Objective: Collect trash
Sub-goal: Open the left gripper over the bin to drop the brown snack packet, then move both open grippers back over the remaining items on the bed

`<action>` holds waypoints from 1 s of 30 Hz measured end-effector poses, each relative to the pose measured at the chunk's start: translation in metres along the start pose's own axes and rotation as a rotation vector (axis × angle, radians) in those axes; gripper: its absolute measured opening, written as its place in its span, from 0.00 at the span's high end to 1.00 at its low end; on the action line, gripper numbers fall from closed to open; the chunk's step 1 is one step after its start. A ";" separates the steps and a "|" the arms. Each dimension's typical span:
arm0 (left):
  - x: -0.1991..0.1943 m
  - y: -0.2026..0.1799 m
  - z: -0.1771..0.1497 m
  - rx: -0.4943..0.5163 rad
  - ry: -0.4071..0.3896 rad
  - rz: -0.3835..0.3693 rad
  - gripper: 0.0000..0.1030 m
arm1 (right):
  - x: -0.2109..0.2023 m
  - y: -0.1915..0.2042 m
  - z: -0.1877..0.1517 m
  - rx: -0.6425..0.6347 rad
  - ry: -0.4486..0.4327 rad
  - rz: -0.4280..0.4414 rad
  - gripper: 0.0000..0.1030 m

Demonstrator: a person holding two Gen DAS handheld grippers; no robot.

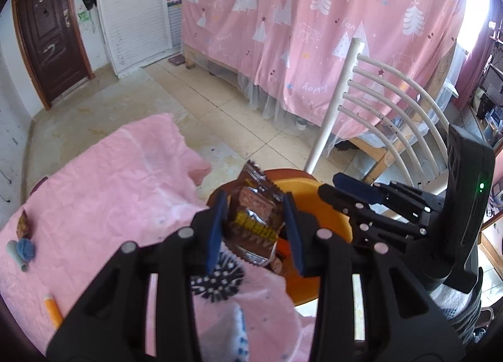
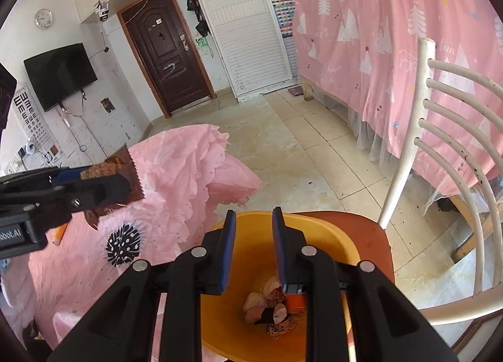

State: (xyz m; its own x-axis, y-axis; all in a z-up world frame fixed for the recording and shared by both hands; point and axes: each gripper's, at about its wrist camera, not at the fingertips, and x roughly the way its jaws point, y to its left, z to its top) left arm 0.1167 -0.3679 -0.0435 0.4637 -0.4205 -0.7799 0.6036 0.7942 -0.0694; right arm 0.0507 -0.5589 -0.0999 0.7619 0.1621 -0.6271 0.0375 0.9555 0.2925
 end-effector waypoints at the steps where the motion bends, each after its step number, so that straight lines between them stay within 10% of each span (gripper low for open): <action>1: 0.003 -0.003 0.002 0.001 0.004 -0.010 0.66 | -0.002 -0.004 0.000 0.012 -0.006 0.001 0.87; 9: 0.021 -0.010 0.006 -0.039 0.031 -0.042 0.33 | -0.006 -0.011 -0.002 0.038 -0.013 0.012 0.85; 30: -0.029 0.063 -0.010 -0.084 -0.038 0.049 0.32 | -0.003 0.062 0.021 -0.083 -0.014 0.008 0.42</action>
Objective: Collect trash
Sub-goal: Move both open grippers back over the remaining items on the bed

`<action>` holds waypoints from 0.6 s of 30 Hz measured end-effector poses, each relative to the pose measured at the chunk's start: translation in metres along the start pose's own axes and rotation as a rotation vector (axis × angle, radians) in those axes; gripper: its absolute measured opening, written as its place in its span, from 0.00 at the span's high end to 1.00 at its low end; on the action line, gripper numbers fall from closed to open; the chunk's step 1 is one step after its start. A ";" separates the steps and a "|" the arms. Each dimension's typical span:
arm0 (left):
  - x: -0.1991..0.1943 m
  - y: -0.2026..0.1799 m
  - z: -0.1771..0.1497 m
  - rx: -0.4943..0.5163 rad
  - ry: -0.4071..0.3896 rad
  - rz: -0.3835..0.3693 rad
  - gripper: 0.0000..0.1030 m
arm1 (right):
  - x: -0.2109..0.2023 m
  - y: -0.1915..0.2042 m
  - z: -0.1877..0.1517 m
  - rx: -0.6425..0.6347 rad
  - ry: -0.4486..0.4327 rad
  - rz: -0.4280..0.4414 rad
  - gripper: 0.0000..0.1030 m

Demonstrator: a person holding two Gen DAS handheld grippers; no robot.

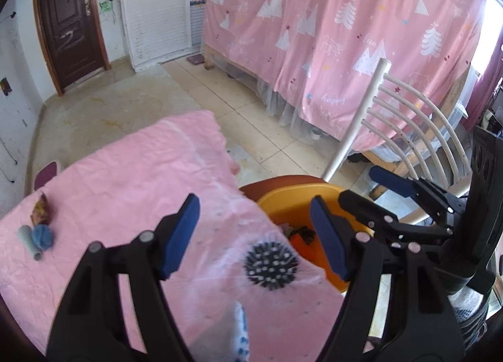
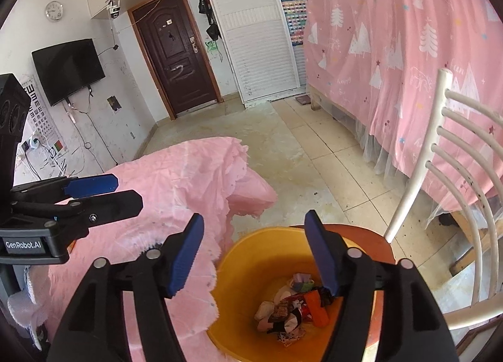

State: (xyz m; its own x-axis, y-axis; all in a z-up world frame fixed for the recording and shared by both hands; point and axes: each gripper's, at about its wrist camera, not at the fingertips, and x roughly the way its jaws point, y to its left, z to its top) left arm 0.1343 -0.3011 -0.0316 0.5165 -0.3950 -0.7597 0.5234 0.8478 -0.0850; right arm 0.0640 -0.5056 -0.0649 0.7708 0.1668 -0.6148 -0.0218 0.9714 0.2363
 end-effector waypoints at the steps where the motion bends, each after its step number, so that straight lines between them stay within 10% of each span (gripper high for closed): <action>1: -0.004 0.006 -0.001 -0.002 -0.008 0.009 0.32 | 0.001 0.007 0.004 -0.012 0.000 0.002 0.40; 18: -0.055 0.116 -0.022 -0.111 -0.081 0.115 0.32 | 0.024 0.123 0.026 -0.181 0.028 0.043 0.27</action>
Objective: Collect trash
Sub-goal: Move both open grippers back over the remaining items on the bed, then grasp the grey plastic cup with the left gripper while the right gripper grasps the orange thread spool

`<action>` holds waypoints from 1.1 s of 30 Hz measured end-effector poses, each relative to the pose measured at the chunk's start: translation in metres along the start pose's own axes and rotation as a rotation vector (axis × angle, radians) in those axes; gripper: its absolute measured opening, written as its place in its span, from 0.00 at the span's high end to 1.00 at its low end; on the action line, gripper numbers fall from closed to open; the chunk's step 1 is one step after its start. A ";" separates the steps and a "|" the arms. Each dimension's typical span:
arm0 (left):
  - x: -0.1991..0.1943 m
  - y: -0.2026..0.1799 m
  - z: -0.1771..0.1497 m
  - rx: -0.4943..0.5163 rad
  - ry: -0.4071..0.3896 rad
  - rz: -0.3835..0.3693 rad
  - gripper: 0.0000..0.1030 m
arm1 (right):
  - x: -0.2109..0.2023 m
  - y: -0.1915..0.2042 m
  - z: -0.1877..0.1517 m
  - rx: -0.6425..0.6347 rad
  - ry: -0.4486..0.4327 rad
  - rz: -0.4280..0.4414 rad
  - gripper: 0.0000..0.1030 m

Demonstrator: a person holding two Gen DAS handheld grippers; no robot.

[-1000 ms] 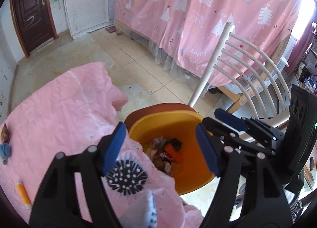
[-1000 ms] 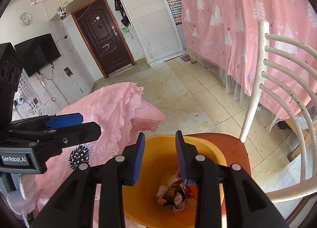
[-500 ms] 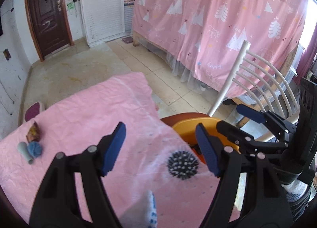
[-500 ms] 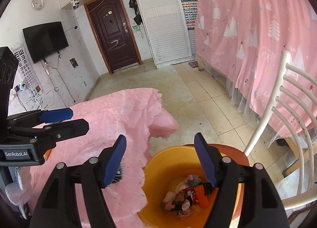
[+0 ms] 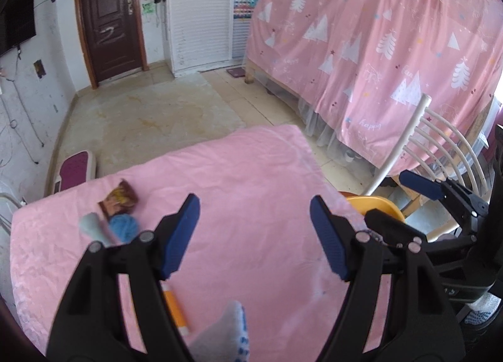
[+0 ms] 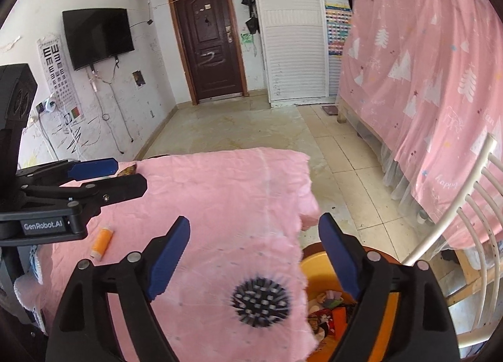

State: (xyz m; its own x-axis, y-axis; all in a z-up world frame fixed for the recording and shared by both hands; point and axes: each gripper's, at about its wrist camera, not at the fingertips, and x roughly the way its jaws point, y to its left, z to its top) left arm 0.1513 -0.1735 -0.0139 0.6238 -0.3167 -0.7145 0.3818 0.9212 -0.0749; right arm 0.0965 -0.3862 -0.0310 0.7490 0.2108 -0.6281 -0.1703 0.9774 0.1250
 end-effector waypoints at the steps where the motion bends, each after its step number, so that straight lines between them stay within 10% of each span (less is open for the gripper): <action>1: -0.002 0.008 -0.001 -0.006 -0.001 0.007 0.32 | 0.003 0.005 0.002 -0.010 0.003 0.007 0.27; 33: 0.033 0.186 -0.029 -0.202 0.161 0.195 0.24 | 0.083 0.162 -0.008 -0.228 0.180 0.208 0.23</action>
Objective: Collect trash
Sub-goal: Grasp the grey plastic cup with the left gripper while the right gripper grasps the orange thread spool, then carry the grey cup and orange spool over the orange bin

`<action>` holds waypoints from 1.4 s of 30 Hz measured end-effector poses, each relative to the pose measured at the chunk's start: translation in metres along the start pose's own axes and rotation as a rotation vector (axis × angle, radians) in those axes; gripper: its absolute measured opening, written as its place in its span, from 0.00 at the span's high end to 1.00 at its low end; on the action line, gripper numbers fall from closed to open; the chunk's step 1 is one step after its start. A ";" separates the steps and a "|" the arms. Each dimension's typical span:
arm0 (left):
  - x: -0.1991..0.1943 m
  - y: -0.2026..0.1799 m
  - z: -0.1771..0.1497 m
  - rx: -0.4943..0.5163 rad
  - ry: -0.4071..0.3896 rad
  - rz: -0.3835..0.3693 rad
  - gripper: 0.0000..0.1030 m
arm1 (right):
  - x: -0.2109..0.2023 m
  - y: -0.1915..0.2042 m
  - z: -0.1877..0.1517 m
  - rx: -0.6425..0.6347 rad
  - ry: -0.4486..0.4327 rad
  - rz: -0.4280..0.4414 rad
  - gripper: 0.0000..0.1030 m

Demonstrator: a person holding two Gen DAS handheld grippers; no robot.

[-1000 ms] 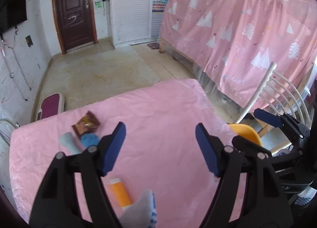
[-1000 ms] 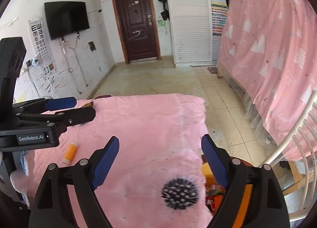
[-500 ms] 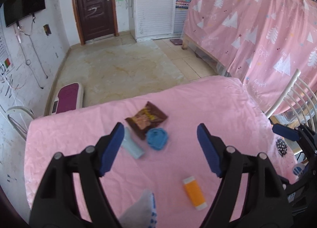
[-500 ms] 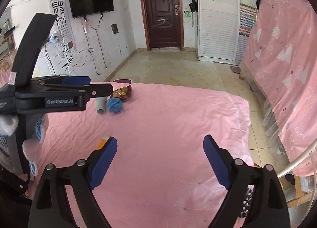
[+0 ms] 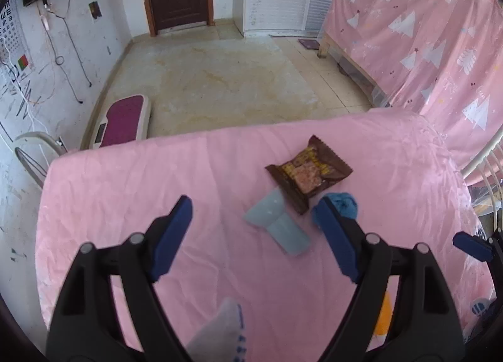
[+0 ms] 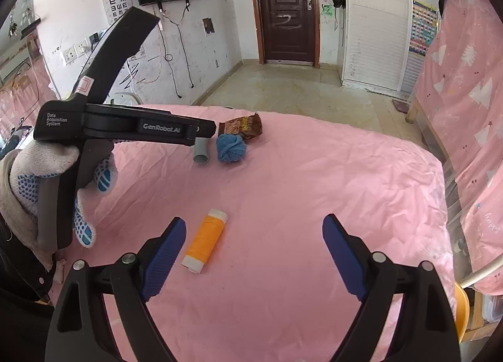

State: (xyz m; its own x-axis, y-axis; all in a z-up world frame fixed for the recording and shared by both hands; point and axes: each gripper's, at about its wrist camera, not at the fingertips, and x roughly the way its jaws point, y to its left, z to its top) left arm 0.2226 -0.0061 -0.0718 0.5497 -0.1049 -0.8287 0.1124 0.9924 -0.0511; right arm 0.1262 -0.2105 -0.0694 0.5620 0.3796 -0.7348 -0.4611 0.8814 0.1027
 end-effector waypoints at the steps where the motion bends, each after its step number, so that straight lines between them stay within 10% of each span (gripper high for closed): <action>1: 0.003 0.000 0.000 0.000 0.003 0.003 0.24 | 0.003 0.001 0.000 -0.001 0.003 0.004 0.23; 6: 0.015 -0.002 0.000 0.024 0.004 0.006 0.26 | 0.012 0.009 0.000 -0.018 0.020 0.023 0.23; 15: 0.026 -0.003 0.000 0.068 0.009 -0.001 0.63 | 0.027 0.021 0.000 -0.041 0.049 0.053 0.23; 25: 0.016 0.008 -0.001 0.030 0.004 -0.026 0.70 | 0.035 0.027 0.002 -0.057 0.068 0.058 0.24; 35: 0.002 0.015 -0.007 0.021 -0.010 -0.030 0.70 | 0.051 0.034 0.002 -0.083 0.112 0.016 0.82; 42: -0.007 0.016 -0.012 0.010 -0.020 -0.023 0.70 | 0.051 0.035 0.000 -0.086 0.104 0.011 0.94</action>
State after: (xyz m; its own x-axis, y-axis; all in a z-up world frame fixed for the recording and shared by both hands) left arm 0.2106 0.0113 -0.0733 0.5631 -0.1289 -0.8162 0.1332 0.9890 -0.0643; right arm 0.1386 -0.1606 -0.1033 0.4840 0.3541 -0.8002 -0.5268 0.8481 0.0566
